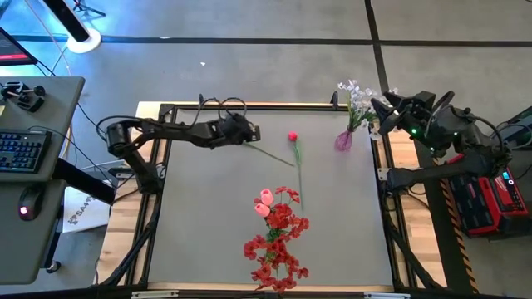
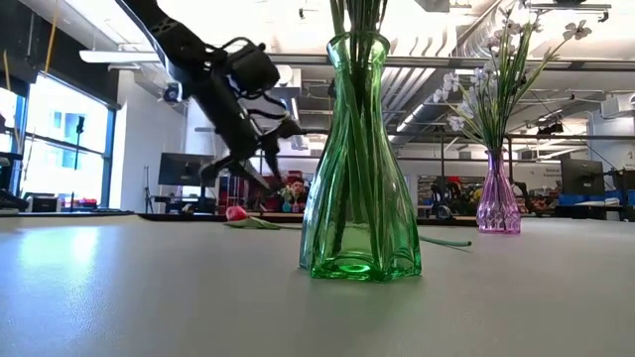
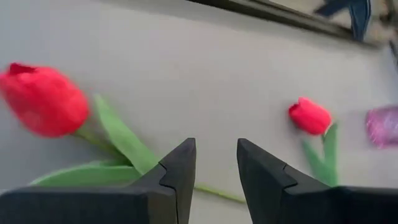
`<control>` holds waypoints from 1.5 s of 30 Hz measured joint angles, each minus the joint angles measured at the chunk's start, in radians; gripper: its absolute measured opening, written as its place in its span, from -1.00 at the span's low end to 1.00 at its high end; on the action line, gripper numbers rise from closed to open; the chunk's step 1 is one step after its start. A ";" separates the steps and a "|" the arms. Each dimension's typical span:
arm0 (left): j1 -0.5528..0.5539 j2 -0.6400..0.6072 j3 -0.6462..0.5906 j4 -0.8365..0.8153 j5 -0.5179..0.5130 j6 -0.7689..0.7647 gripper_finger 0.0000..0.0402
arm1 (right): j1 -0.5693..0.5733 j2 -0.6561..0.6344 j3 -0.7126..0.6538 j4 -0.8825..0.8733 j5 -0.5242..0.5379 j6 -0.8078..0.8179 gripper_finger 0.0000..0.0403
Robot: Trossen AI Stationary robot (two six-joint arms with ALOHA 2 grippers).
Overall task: Sort flowers into vase by color
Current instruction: Put the left red flower into the purple vase
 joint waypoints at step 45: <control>-0.058 0.080 -0.001 -0.238 0.104 0.301 -0.50 | 0.000 0.071 -0.001 0.004 -0.035 0.020 0.38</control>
